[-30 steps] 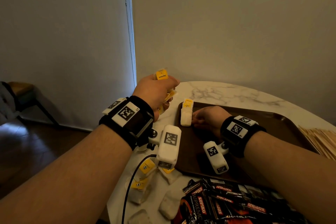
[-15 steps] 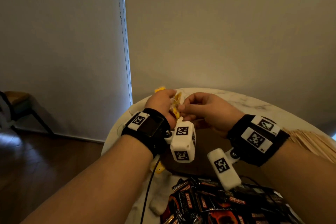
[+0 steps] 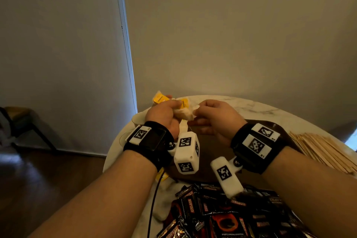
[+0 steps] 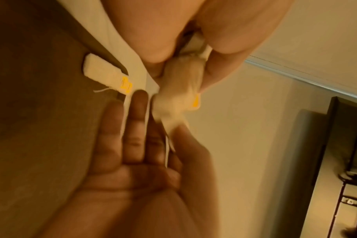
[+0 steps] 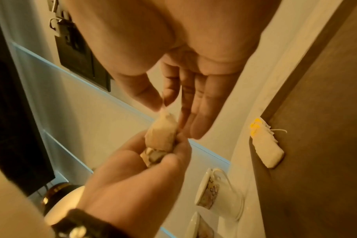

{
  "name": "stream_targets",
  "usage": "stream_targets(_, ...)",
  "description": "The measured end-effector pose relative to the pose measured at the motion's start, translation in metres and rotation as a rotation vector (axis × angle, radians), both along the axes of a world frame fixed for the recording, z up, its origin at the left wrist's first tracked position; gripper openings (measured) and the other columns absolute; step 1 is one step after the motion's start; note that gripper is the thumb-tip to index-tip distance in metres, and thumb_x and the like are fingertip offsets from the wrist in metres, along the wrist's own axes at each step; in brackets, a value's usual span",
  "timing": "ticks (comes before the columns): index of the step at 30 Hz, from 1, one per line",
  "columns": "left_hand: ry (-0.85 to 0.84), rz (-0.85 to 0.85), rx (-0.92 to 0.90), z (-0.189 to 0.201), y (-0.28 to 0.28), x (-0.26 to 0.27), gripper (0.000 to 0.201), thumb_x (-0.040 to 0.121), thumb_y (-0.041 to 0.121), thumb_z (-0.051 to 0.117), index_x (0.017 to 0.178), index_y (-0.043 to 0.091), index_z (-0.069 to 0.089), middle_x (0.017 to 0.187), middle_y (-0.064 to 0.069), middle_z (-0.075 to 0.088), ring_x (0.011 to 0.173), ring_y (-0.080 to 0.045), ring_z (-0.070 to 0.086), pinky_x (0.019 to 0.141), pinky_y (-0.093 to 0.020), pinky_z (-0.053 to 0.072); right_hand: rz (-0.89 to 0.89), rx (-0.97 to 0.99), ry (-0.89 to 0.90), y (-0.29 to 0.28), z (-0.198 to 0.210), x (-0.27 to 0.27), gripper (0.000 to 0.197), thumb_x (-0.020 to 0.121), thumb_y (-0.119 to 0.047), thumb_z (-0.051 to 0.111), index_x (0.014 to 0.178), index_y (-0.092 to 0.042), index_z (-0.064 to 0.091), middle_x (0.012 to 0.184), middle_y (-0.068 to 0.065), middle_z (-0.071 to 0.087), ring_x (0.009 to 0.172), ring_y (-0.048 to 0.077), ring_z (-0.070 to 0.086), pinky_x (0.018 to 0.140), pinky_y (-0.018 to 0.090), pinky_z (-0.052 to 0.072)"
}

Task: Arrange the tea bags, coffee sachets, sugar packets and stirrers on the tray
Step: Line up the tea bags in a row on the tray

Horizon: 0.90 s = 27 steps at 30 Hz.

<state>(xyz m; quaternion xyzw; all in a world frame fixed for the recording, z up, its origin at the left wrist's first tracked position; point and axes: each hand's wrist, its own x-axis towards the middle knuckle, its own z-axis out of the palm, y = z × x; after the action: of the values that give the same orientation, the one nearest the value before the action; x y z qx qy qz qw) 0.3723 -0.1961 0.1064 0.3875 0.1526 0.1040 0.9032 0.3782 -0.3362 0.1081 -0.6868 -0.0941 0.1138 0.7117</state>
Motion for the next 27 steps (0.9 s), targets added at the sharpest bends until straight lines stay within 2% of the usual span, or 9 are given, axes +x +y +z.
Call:
stream_targets(2, 0.02, -0.018, 0.012, 0.002, 0.003, -0.005, 0.025, 0.095, -0.012, 0.055, 0.103, 0.012, 0.055, 0.096, -0.017, 0.062, 0.086, -0.033, 0.065, 0.076, -0.048, 0.059, -0.019, 0.091, 0.009, -0.003, 0.004, 0.001, 0.012, 0.098, -0.003, 0.054, 0.087, -0.008, 0.057, 0.099, 0.023, 0.067, 0.081, 0.033, 0.075, 0.073, 0.045, 0.062)
stream_targets(5, 0.051, -0.026, 0.047, 0.004, 0.009, -0.011, 0.019, 0.097, -0.009, 0.055, 0.103, 0.01, 0.058, 0.104, -0.019, 0.061, 0.089, -0.033, 0.065, 0.068, -0.043, 0.059, -0.037, 0.159, -0.036, -0.009, 0.008, 0.005, 0.017, 0.096, 0.0, 0.053, 0.082, -0.01, 0.055, 0.101, 0.023, 0.066, 0.079, 0.031, 0.073, 0.067, 0.039, 0.062)
stream_targets(7, 0.066, -0.05, 0.091, 0.004, 0.011, -0.014, 0.018, 0.098, -0.007, 0.055, 0.104, 0.01, 0.06, 0.107, -0.019, 0.06, 0.092, -0.033, 0.064, 0.068, -0.04, 0.058, -0.02, 0.158, -0.084, -0.014, 0.01, 0.007, 0.019, 0.094, 0.002, 0.056, 0.08, -0.012, 0.056, 0.095, 0.018, 0.064, 0.08, 0.026, 0.071, 0.068, 0.037, 0.061)
stream_targets(10, 0.074, -0.084, 0.173, 0.004, 0.013, -0.016, 0.018, 0.097, -0.006, 0.055, 0.101, 0.011, 0.061, 0.105, -0.017, 0.061, 0.093, -0.031, 0.063, 0.069, -0.037, 0.057, 0.08, 0.111, -0.141, -0.019, 0.014, 0.01, 0.014, 0.09, 0.003, 0.066, 0.085, -0.01, 0.064, 0.09, 0.009, 0.069, 0.088, 0.024, 0.07, 0.08, 0.041, 0.061)
stream_targets(14, 0.075, -0.076, 0.216, 0.006, 0.017, -0.016, 0.017, 0.096, -0.005, 0.057, 0.097, 0.012, 0.06, 0.102, -0.015, 0.06, 0.086, -0.028, 0.061, 0.058, -0.029, 0.052, 0.184, 0.078, -0.151, -0.023, 0.02, 0.007, 0.019, 0.076, -0.007, 0.078, 0.093, -0.003, 0.07, 0.09, 0.008, 0.075, 0.085, 0.021, 0.073, 0.076, 0.032, 0.063)
stream_targets(17, 0.088, -0.065, 0.228, 0.005, 0.018, -0.017, 0.017, 0.096, -0.003, 0.059, 0.097, 0.014, 0.061, 0.102, -0.015, 0.061, 0.083, -0.026, 0.062, 0.054, -0.026, 0.051, 0.103, -0.077, -0.239, -0.018, 0.016, 0.004, 0.015, 0.084, -0.001, 0.075, 0.098, -0.006, 0.071, 0.094, 0.006, 0.076, 0.086, 0.018, 0.074, 0.07, 0.027, 0.062)
stream_targets(21, 0.105, -0.079, 0.279, 0.002, 0.017, -0.021, 0.013, 0.095, 0.001, 0.065, 0.094, 0.014, 0.063, 0.096, -0.011, 0.064, 0.081, -0.022, 0.061, 0.058, -0.026, 0.051, 0.027, -0.344, -0.429, -0.014, 0.012, 0.004, 0.013, 0.094, -0.008, 0.07, 0.101, -0.018, 0.072, 0.1, 0.003, 0.075, 0.087, 0.017, 0.073, 0.075, 0.031, 0.063)
stream_targets(24, 0.121, -0.086, 0.308, 0.002, 0.019, -0.022, 0.012, 0.095, 0.003, 0.068, 0.091, 0.013, 0.062, 0.09, -0.01, 0.063, 0.075, -0.02, 0.058, 0.057, -0.024, 0.048, 0.009, -0.365, -0.423, -0.014, 0.013, 0.007, 0.019, 0.096, -0.002, 0.064, 0.092, -0.018, 0.074, 0.09, 0.001, 0.076, 0.075, 0.015, 0.07, 0.071, 0.031, 0.06)
stream_targets(27, 0.125, -0.079, 0.316, 0.003, 0.02, -0.021, 0.013, 0.095, 0.004, 0.069, 0.089, 0.013, 0.062, 0.088, -0.008, 0.061, 0.07, -0.018, 0.055, 0.054, -0.022, 0.045, -0.01, -0.416, -0.331, -0.015, 0.015, 0.011, 0.027, 0.093, 0.004, 0.061, 0.085, -0.017, 0.077, 0.092, 0.006, 0.076, 0.076, 0.025, 0.071, 0.077, 0.036, 0.062)
